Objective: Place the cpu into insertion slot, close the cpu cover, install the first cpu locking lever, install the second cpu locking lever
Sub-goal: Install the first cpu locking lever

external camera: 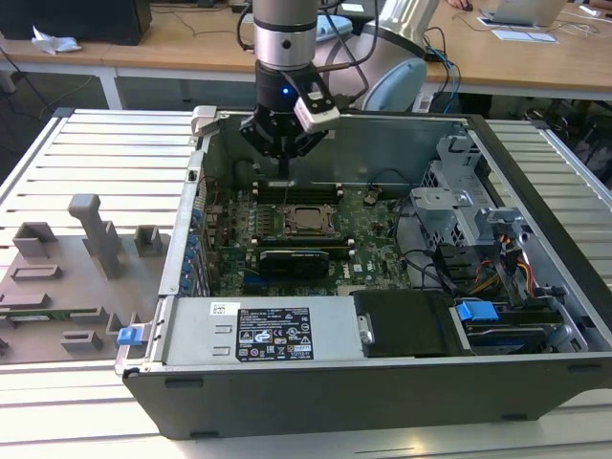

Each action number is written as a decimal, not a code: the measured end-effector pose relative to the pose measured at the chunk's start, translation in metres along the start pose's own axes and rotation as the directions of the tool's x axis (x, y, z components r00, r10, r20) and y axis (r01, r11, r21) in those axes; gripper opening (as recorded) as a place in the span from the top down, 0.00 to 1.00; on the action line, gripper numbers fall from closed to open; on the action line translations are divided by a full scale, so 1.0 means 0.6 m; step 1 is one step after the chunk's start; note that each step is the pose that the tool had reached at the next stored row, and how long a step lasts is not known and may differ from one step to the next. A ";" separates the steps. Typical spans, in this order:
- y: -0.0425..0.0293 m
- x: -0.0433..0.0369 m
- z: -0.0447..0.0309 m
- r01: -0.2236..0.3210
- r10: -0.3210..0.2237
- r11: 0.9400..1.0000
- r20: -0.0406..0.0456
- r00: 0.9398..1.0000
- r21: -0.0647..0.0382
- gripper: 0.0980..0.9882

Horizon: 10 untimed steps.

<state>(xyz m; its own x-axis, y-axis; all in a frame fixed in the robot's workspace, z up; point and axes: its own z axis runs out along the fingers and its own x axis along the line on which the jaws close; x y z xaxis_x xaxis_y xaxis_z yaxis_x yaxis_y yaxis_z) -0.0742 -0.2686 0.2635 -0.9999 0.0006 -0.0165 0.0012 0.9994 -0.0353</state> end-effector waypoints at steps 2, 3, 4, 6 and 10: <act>0.000 -0.008 0.000 0.000 0.000 1.000 -0.002 1.000 0.000 0.99; 0.000 -0.010 0.001 0.000 0.000 1.000 -0.004 1.000 0.000 0.99; 0.000 -0.011 0.001 0.000 0.000 1.000 -0.004 1.000 0.000 0.99; 0.000 -0.011 0.001 0.000 0.000 1.000 -0.004 1.000 0.000 0.99; 0.000 -0.011 0.001 0.000 0.000 1.000 -0.005 1.000 0.000 0.99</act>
<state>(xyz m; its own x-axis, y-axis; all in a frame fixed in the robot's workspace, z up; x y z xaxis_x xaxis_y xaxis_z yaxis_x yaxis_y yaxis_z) -0.0677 -0.2686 0.2628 -0.9999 0.0006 -0.0120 0.0011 0.9994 -0.0354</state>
